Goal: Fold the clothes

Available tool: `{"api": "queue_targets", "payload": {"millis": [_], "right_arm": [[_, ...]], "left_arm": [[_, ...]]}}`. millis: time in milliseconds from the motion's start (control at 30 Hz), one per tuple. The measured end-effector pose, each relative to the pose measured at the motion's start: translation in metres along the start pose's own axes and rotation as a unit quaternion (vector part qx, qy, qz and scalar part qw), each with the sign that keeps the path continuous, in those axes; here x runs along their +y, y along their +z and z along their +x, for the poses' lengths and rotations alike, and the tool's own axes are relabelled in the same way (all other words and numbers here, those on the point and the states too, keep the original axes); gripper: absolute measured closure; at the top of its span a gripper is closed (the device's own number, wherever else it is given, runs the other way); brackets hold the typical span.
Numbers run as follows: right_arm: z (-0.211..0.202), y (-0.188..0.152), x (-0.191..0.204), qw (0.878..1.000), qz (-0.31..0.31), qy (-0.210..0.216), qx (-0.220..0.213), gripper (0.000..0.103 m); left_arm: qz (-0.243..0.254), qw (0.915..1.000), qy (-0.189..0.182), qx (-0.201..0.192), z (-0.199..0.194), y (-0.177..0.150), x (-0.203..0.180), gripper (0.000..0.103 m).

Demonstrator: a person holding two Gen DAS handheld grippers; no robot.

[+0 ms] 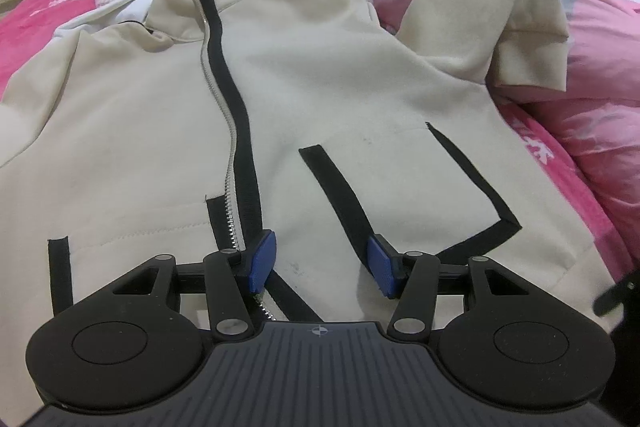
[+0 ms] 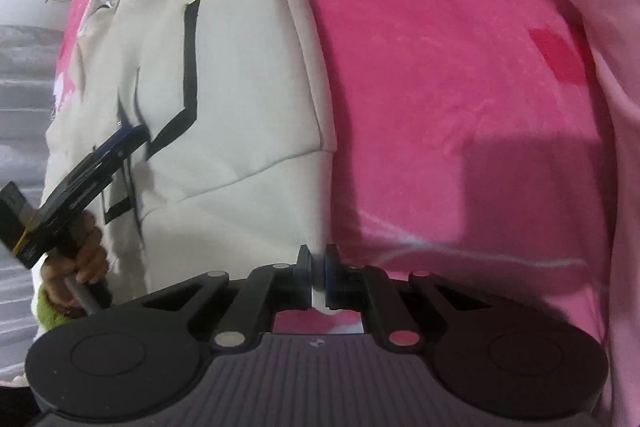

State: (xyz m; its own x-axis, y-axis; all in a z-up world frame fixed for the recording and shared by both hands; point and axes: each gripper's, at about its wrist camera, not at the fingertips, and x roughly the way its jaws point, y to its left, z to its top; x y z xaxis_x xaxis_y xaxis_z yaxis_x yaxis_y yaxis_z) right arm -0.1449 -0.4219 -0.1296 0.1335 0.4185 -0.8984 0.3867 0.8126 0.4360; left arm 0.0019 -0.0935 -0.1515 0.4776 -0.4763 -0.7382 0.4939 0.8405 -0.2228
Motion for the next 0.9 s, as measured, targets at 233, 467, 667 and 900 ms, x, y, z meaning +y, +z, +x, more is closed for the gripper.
{"api": "queue_targets", "payload": {"millis": [233, 467, 667, 900], "right_arm": [[-0.018, -0.014, 0.03, 0.986, -0.096, -0.13, -0.038, 0.049], [-0.056, -0.05, 0.083, 0.951, -0.232, -0.141, -0.145, 0.047], [-0.006, -0.101, 0.156, 0.865, -0.477, -0.08, -0.13, 0.047], [0.083, -0.156, 0.187, 0.685, -0.709, -0.136, -0.097, 0.056]], "left_arm": [[0.011, 0.9999, -0.006, -0.002, -0.007, -0.002, -0.001, 0.049], [0.019, 0.9979, -0.01, -0.061, -0.073, -0.01, 0.014, 0.043], [-0.01, 0.9987, -0.018, -0.046, -0.108, -0.038, 0.03, 0.043], [0.084, 0.9963, -0.017, -0.008, -0.13, -0.082, 0.005, 0.043]]}}
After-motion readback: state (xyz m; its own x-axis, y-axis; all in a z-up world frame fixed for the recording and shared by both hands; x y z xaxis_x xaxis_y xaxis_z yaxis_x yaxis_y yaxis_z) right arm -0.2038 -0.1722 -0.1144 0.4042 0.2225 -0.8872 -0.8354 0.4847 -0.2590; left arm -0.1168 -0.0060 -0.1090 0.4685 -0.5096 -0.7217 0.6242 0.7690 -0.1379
